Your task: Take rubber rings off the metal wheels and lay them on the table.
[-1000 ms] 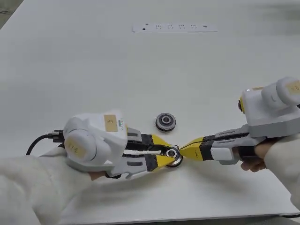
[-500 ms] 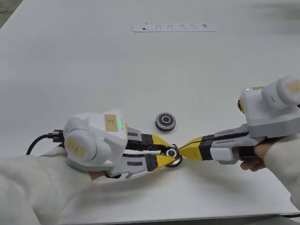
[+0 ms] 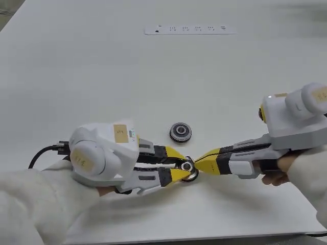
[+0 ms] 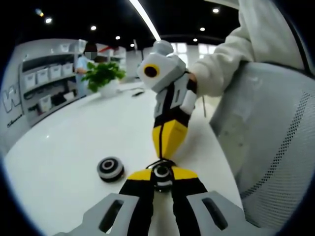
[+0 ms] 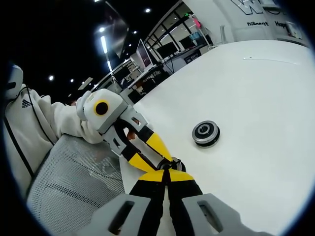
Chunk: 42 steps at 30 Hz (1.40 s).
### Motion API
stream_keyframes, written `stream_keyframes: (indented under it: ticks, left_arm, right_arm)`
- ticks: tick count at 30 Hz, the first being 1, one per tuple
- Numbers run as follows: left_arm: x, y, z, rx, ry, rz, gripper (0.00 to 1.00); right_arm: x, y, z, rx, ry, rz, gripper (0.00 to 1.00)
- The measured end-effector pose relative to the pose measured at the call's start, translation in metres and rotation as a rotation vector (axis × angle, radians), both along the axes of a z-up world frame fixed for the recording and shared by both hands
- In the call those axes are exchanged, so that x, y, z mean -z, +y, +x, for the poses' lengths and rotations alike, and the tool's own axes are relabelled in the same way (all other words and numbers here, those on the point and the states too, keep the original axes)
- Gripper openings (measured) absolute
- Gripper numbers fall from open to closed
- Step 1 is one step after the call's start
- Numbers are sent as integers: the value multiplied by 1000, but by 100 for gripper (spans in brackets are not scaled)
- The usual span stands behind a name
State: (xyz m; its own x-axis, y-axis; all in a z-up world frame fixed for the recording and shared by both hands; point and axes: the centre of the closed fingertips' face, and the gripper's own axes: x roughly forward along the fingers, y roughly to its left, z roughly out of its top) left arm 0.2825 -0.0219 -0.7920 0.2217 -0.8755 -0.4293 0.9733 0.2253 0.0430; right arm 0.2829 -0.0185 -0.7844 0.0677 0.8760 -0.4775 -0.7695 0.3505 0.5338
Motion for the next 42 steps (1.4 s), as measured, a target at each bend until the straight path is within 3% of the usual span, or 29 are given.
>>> stream_keyframes:
  ticks: [4,9,13,24,27,32,42]
  left_arm:
    - [0,0,0,-2,3,-2,14]
    - [0,0,0,-7,9,-7,14]
    - [-1,0,0,-32,56,-29,14]
    - [-1,0,-1,-30,48,-1,15]
    - [-2,0,-2,-20,54,8,19]
    - [-2,0,-6,-3,40,30,21]
    - [-14,2,-8,-5,49,17,25]
  right_arm:
    - [-6,3,0,-1,-3,36,0]
    - [-5,1,3,10,-7,19,0]
    - [0,1,2,7,-9,-6,0]
    - [3,-1,2,15,-1,-26,0]
    - [3,-1,3,16,-1,-28,0]
    - [2,-1,3,18,-2,-29,0]
    - [-3,-2,5,37,1,-22,0]
